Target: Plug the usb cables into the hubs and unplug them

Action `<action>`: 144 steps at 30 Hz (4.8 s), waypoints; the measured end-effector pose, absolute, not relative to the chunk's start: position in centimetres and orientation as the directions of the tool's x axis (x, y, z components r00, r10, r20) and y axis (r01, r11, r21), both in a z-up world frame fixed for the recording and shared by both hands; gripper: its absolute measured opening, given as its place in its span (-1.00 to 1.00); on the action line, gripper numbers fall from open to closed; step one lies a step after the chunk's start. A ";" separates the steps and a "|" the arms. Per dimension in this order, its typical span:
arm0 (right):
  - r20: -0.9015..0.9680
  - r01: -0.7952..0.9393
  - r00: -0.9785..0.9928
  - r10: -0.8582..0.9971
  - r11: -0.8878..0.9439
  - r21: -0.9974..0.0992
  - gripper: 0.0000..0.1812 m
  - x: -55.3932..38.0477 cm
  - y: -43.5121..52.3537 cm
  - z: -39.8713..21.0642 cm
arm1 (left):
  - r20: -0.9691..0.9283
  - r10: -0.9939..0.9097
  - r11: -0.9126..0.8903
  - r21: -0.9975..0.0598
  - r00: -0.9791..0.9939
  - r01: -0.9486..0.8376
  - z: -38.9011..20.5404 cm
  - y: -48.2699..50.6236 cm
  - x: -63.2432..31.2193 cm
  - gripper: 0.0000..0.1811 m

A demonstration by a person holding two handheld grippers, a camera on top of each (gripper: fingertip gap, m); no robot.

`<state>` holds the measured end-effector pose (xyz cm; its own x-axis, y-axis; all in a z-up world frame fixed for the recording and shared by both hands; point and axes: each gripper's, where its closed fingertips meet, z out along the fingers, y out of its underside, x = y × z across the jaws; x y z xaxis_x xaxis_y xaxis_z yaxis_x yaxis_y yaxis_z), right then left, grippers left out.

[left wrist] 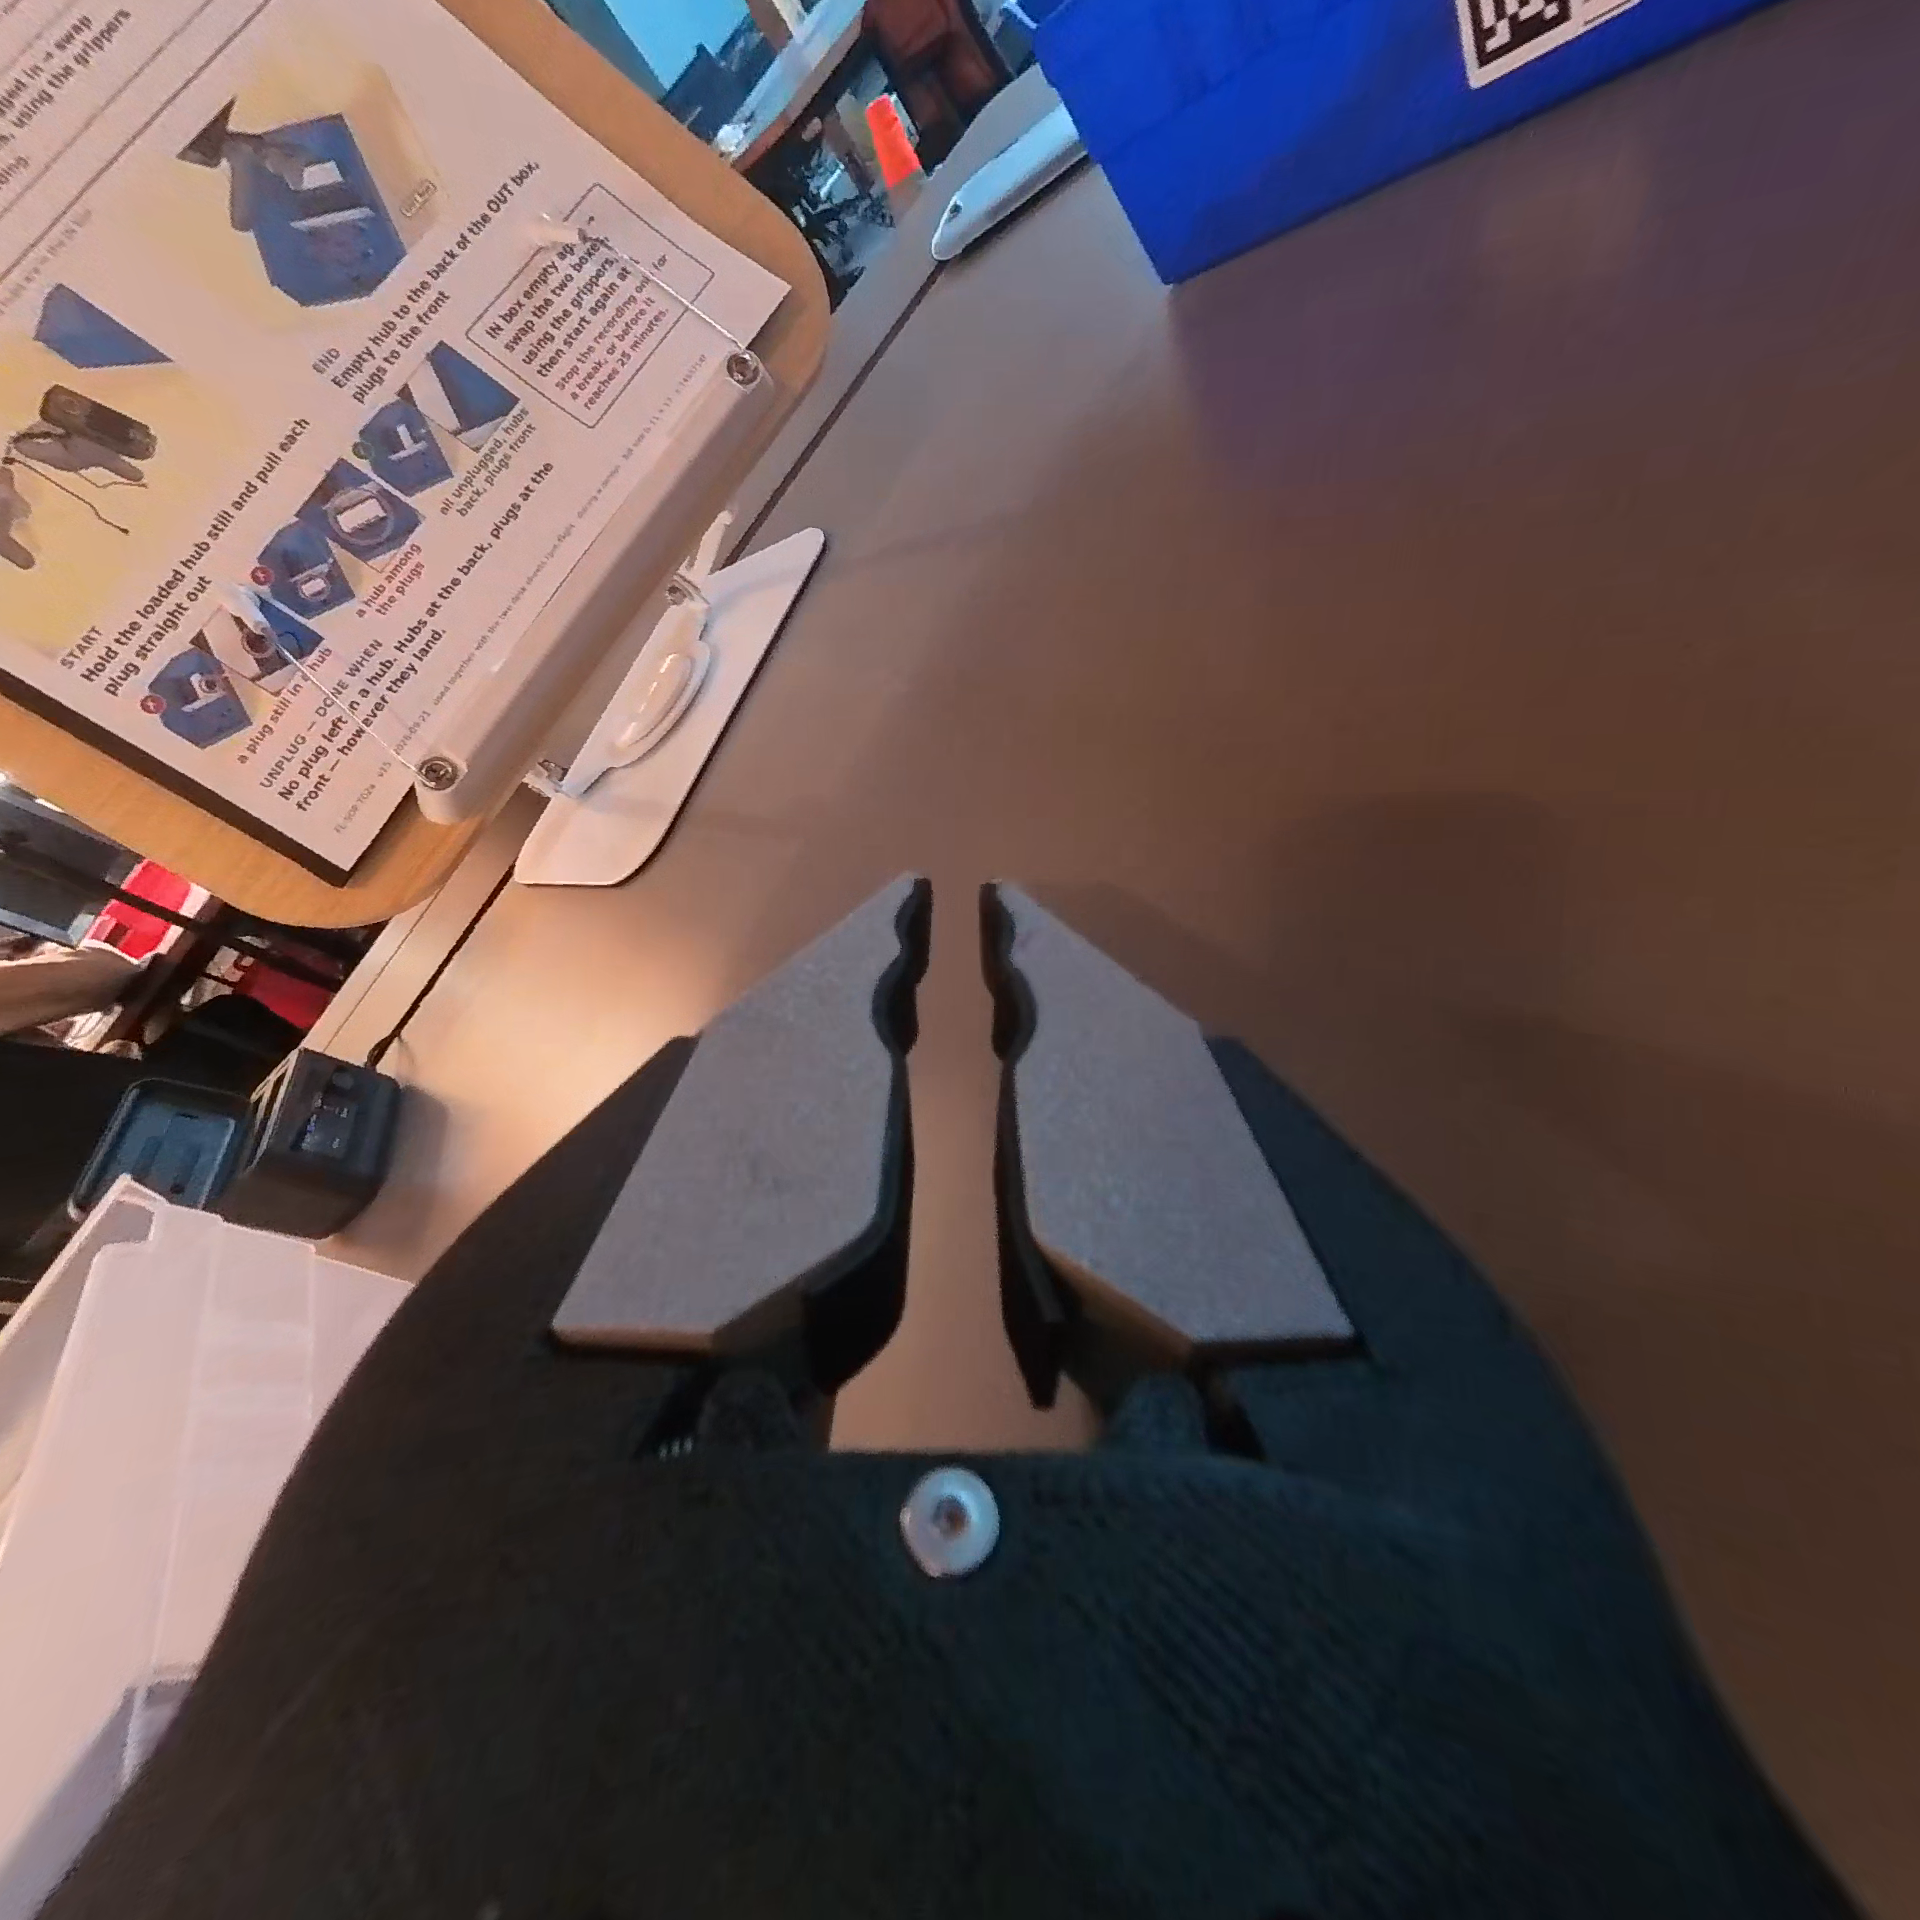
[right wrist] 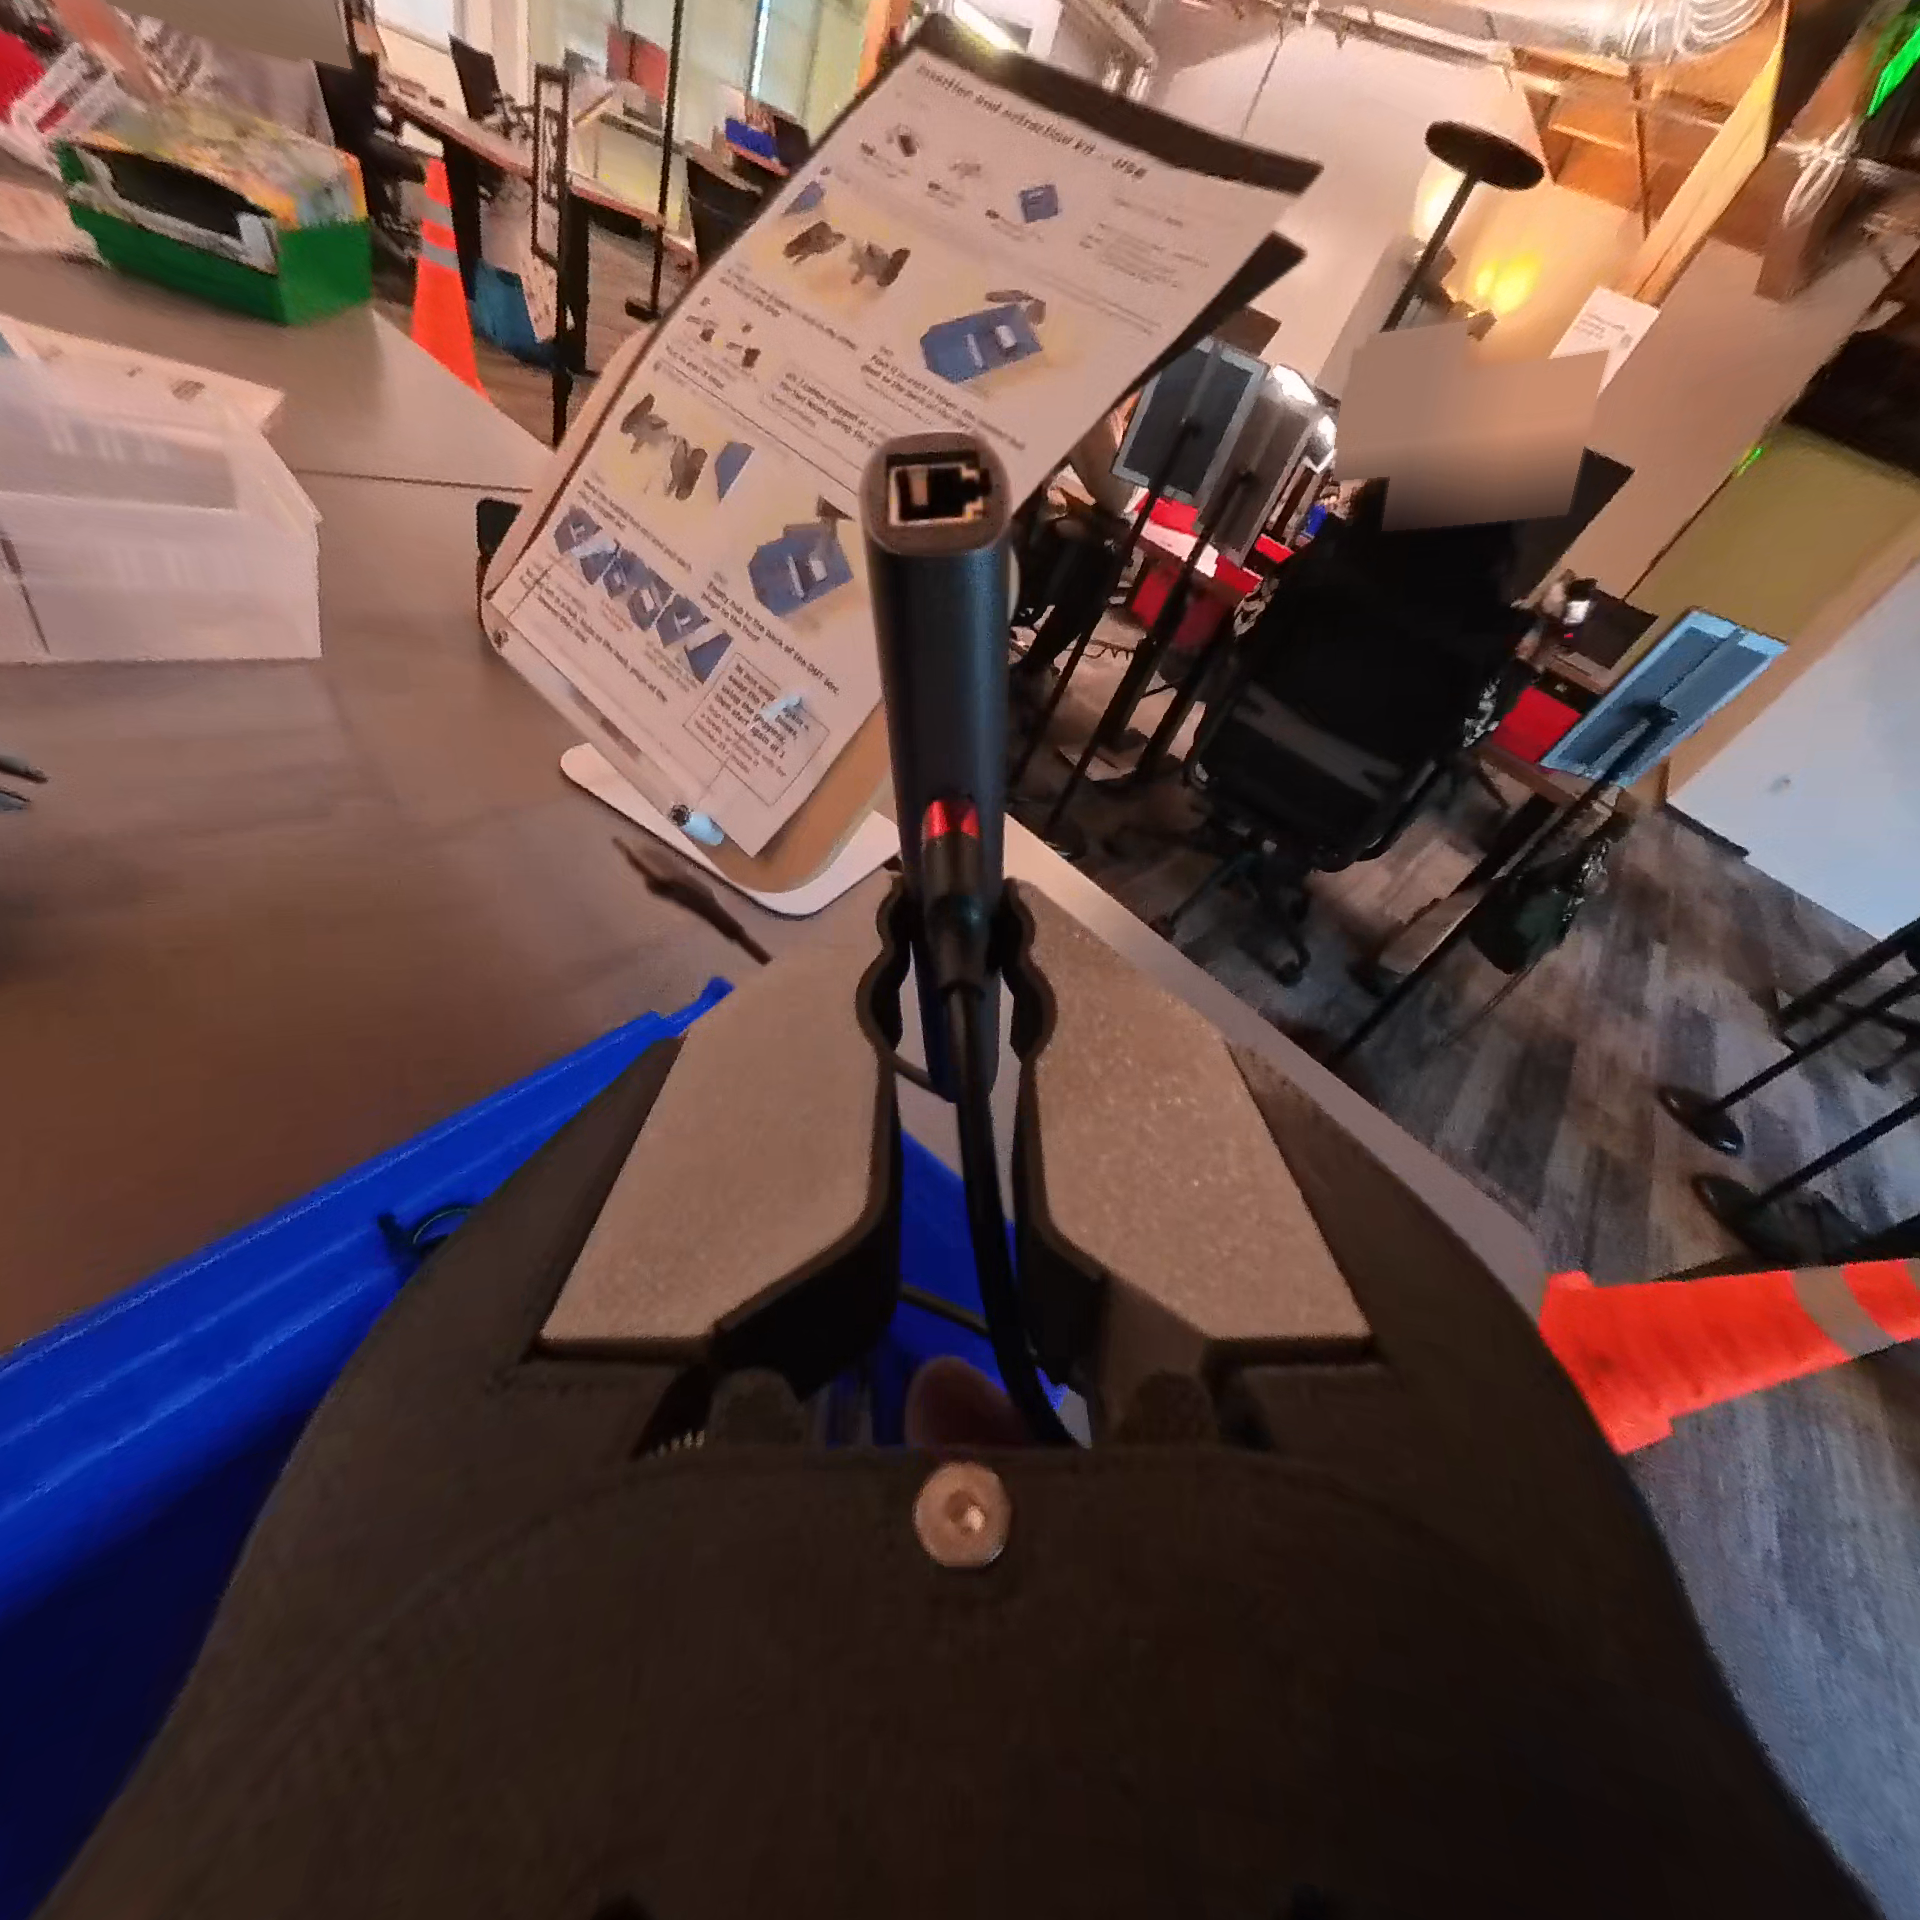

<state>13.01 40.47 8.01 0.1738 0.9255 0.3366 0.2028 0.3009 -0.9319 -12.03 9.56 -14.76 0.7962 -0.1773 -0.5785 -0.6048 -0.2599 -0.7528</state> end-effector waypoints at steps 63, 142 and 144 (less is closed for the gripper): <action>0.296 0.624 0.511 0.807 -0.112 -0.773 -0.81 13.3 24.3 -17.2 | -0.427 0.342 -0.560 -0.808 0.837 -0.183 -13.9 -5.1 -25.9 -0.79; 0.455 0.663 0.435 0.777 0.066 -0.746 0.00 16.7 24.3 -10.1 | -0.196 0.029 -0.506 -0.849 0.980 -0.155 -12.5 -6.9 -14.3 -0.30; 0.332 0.559 0.412 0.849 0.052 -0.828 0.00 15.9 22.3 -8.7 | -0.180 0.095 -0.522 -0.847 0.979 -0.105 -12.6 -7.0 -15.5 -0.07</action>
